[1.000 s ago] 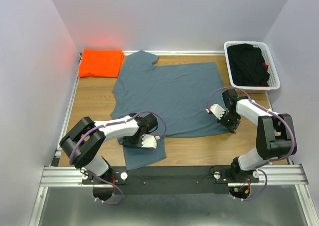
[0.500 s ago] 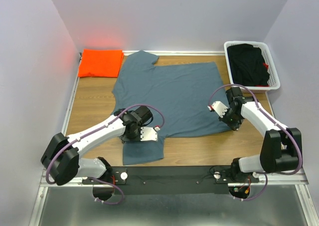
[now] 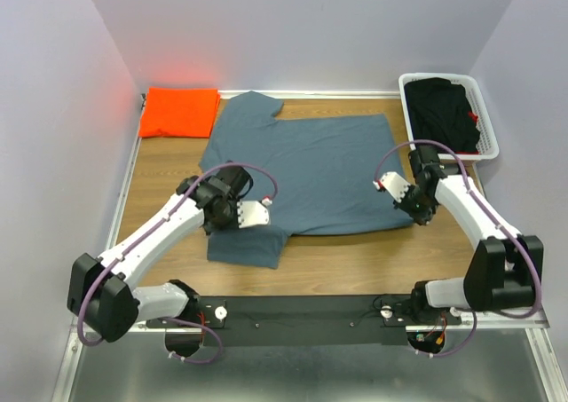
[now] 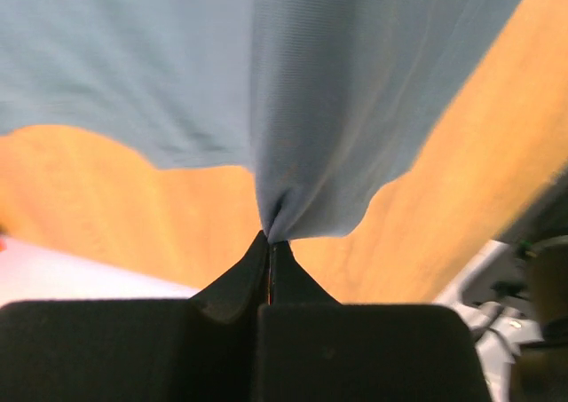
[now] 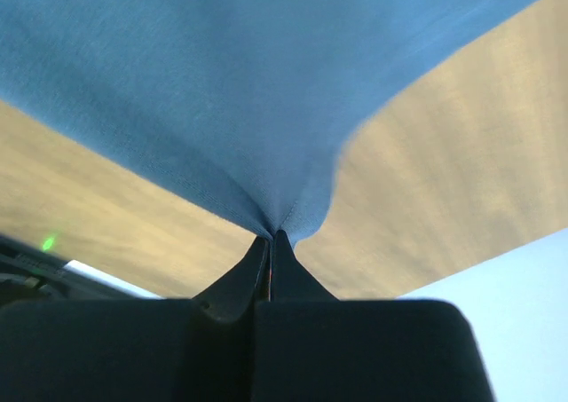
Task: Fold and stack the t-shirts
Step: Grap the side of the flattened tshirt closest away from the robot with both arms, then fold the flattened tshirt in 1/3 of the way
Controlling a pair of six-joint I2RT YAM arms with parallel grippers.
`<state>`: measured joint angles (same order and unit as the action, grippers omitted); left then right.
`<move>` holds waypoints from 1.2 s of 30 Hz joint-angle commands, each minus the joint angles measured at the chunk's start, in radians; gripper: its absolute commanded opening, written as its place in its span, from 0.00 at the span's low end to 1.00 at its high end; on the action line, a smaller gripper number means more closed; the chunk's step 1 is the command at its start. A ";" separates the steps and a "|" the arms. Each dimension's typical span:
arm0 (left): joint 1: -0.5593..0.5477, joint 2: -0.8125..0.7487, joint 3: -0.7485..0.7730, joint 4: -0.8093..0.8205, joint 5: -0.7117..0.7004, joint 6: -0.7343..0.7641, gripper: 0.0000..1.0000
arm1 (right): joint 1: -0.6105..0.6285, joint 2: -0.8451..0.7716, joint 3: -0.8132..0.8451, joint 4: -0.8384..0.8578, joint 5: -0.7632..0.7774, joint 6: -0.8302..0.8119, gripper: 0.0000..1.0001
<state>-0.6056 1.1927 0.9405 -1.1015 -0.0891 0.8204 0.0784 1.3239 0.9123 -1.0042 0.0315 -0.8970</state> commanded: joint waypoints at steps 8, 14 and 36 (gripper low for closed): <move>0.124 0.189 0.204 0.104 -0.017 0.163 0.00 | -0.025 0.259 0.275 -0.013 -0.027 -0.049 0.01; 0.167 0.294 0.271 0.153 -0.031 0.217 0.00 | -0.040 0.371 0.350 0.003 -0.027 -0.066 0.01; 0.271 0.535 0.409 0.204 -0.023 0.301 0.00 | -0.045 0.606 0.545 0.021 -0.027 -0.065 0.00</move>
<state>-0.3523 1.7107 1.3239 -0.9096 -0.0975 1.1019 0.0437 1.8973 1.4170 -0.9878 0.0109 -0.9447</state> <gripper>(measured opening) 0.009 0.010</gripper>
